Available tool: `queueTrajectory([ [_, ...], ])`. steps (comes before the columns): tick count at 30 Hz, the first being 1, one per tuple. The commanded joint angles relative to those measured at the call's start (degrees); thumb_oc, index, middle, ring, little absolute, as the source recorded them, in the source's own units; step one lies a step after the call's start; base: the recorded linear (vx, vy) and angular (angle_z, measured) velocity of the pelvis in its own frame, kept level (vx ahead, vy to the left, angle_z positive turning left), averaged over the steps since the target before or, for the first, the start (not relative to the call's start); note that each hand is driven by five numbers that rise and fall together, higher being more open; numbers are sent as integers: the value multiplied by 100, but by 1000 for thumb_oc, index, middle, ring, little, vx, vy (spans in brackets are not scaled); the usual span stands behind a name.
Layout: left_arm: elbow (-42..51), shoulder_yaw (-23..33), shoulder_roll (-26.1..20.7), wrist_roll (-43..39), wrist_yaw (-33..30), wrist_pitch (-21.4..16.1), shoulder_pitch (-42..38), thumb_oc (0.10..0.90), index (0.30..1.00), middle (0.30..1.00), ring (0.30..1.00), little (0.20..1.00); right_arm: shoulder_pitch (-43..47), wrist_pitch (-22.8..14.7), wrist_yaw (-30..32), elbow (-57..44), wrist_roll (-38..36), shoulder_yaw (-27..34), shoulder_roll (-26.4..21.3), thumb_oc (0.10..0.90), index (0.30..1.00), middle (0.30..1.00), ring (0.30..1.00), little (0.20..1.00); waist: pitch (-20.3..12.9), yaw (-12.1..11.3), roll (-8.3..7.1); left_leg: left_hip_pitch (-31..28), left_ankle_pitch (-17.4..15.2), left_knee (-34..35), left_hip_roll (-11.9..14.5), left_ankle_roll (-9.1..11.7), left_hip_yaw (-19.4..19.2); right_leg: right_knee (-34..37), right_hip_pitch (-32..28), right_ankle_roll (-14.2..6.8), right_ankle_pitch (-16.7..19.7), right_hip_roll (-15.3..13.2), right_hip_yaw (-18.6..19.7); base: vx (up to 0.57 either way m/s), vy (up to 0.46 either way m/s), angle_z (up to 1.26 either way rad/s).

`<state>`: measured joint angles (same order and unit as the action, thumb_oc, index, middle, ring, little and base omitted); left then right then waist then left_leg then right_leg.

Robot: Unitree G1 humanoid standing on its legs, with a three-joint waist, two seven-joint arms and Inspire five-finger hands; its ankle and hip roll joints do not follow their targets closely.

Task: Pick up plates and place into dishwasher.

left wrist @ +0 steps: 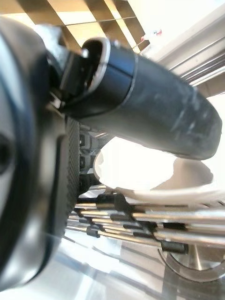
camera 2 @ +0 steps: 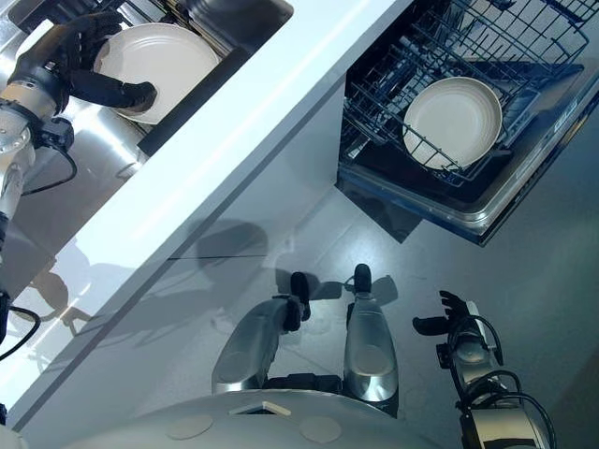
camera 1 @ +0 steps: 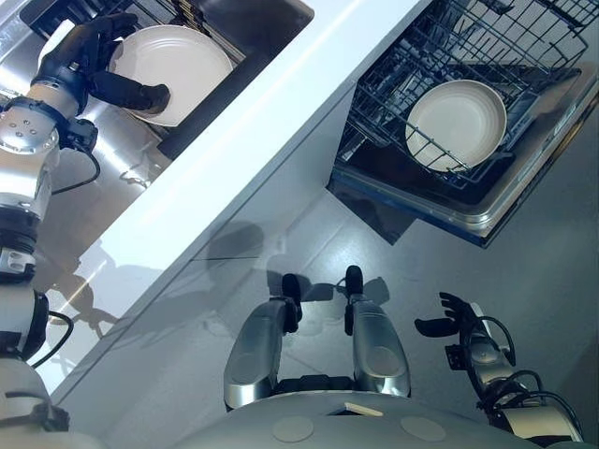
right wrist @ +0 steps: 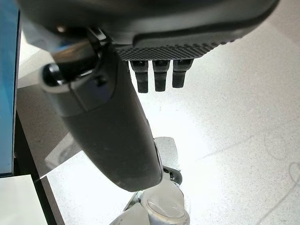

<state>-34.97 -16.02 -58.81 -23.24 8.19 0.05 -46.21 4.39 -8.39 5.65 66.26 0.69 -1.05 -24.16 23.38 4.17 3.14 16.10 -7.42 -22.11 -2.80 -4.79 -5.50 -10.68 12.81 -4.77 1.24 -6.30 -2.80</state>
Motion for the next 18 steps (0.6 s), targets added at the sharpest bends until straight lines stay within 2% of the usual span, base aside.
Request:
queueTrajectory([
  [1, -195, 378, -390, -478, -212, -52, -406, 800, 900, 900, 900, 900, -394, -45, 78, -46, -62, -69, -330, 800, 900, 900, 900, 900, -251, 62, 271, -881, 178, 1556, -413, -105, -63, -556, 604, -142, -253, 363, 75, 0, 0, 0],
  [11, 299, 896, 73, -1532, -767, -532, -70, 800, 900, 900, 900, 900, -394, -155, 111, 91, 4, -47, -268, 800, 900, 900, 900, 900, -260, 28, 268, -872, 171, 1574, -408, -90, -35, -588, 647, -125, -315, 367, 42, 9, -2, 0],
  [15, 613, 1122, 346, -1803, -925, -392, 183, 800, 900, 900, 900, 900, -488, -176, 82, 26, 21, 33, -306, 800, 900, 900, 900, 900, -288, 10, 275, -821, 150, 1539, -445, -89, 23, -549, 611, -99, -360, 351, 20, 12, 3, 0],
  [18, 554, 1140, 535, -1895, -733, -287, 251, 800, 900, 900, 900, 900, -474, -208, 85, 34, 46, 77, -304, 800, 900, 900, 900, 900, -288, 11, 281, -739, 157, 1490, -442, -86, 1, -564, 666, -96, -362, 347, -5, -42, -9, 2],
])
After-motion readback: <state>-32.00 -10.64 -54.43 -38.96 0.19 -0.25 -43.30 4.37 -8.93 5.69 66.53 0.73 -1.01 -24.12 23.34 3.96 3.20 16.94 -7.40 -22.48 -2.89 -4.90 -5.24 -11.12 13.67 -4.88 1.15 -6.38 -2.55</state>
